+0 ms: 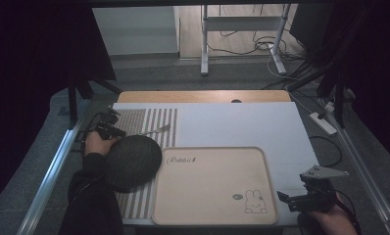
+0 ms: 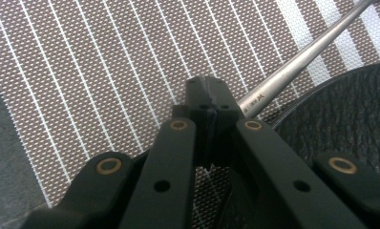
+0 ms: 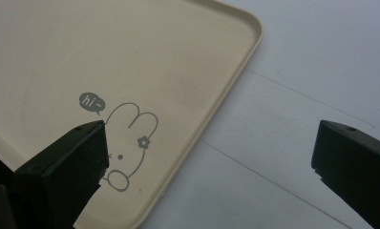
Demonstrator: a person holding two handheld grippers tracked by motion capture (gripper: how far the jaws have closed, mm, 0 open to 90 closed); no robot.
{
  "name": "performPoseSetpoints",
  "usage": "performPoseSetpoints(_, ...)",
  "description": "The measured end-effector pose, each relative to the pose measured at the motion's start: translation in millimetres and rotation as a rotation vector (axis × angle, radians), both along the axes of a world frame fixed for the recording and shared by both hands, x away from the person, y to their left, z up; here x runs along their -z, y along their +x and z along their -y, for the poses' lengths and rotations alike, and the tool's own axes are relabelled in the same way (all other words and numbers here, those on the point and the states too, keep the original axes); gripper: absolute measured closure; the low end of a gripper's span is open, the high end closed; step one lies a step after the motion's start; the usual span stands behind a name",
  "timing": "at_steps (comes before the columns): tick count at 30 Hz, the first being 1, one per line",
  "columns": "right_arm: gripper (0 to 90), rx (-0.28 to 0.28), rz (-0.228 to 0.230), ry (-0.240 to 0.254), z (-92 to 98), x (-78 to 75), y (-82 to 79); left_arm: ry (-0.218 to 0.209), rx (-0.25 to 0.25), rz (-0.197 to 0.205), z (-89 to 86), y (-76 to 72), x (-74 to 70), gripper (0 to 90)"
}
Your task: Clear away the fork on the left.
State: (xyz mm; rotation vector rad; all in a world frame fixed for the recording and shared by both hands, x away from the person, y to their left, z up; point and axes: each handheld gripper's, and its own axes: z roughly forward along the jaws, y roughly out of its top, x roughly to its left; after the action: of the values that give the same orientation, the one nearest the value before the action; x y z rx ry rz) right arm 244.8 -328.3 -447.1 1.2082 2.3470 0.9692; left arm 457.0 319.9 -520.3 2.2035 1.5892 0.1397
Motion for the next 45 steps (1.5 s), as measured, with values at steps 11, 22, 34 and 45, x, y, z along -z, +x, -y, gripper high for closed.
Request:
performPoseSetpoints(11, 0.0, -0.003, 0.000, 0.002, 0.0, -0.1, 0.0, -0.083, -0.002, 0.099, 14.5, 5.8, -21.6, 40.6)
performPoseSetpoints(22, 0.0, -0.006, -0.002, -0.003, -0.2, -0.1, 0.0, -0.046, 0.166, 0.054, 53.8, 17.5, -19.5, 2.3)
performPoseSetpoints(34, 0.0, -0.006, -0.003, -0.002, -0.3, 0.1, 0.0, 0.046, 0.234, 0.029, 86.9, 31.6, -10.3, 0.0)
performPoseSetpoints(45, 0.0, -0.009, -0.004, -0.002, 0.0, 0.0, -0.1, 0.131, 0.254, -0.025, 93.4, 38.8, 5.6, 0.0)
